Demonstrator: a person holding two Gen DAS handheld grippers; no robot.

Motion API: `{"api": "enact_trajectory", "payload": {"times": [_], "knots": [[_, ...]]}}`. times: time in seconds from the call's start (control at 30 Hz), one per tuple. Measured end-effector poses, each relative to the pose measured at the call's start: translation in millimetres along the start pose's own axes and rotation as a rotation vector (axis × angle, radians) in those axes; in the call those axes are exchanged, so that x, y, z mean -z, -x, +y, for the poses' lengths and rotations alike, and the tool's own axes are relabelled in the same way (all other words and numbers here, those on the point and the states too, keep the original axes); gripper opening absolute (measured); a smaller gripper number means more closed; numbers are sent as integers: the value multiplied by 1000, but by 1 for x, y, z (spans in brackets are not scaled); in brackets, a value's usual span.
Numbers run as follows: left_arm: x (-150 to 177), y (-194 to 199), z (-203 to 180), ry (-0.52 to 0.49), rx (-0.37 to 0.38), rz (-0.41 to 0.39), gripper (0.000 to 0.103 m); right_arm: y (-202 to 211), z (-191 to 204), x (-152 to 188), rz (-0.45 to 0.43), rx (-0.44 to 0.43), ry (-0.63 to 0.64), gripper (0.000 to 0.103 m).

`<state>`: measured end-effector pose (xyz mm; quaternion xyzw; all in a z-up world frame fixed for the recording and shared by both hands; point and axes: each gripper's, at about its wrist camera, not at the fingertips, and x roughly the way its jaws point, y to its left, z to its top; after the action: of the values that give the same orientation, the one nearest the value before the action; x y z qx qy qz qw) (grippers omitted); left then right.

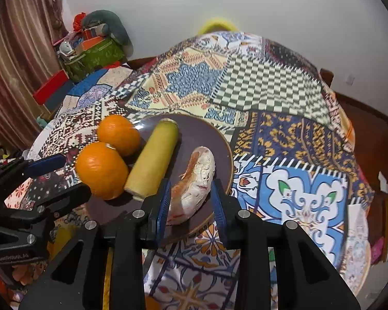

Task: Organize fruits
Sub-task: 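Lower the orange and pomelo segment onto the plate and open both tools, then grasp a second yellow cylinder on the cloth with the right tool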

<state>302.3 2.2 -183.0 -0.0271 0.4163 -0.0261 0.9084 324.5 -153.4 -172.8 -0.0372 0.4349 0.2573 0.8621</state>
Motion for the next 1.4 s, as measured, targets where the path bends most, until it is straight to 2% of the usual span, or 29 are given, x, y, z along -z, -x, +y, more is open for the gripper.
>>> {"api": "enact_trajectory", "payload": {"times": [0.43,0.67,1.0,1.3,1.4], "knots": [[10,83,1,10,-12,-85,74,91,37,15,-141,-20,42,29],[34,110,10,29,-23,-87,74,111,66,37,-164,-8,93,29],[78,131,43,67,-34,-63,74,80,106,69,-59,-83,104,30],[109,122,68,83,-49,-7,73,39,126,85,35,-110,85,30],[119,114,72,83,-50,8,70,25,130,89,66,-111,72,30]]}}
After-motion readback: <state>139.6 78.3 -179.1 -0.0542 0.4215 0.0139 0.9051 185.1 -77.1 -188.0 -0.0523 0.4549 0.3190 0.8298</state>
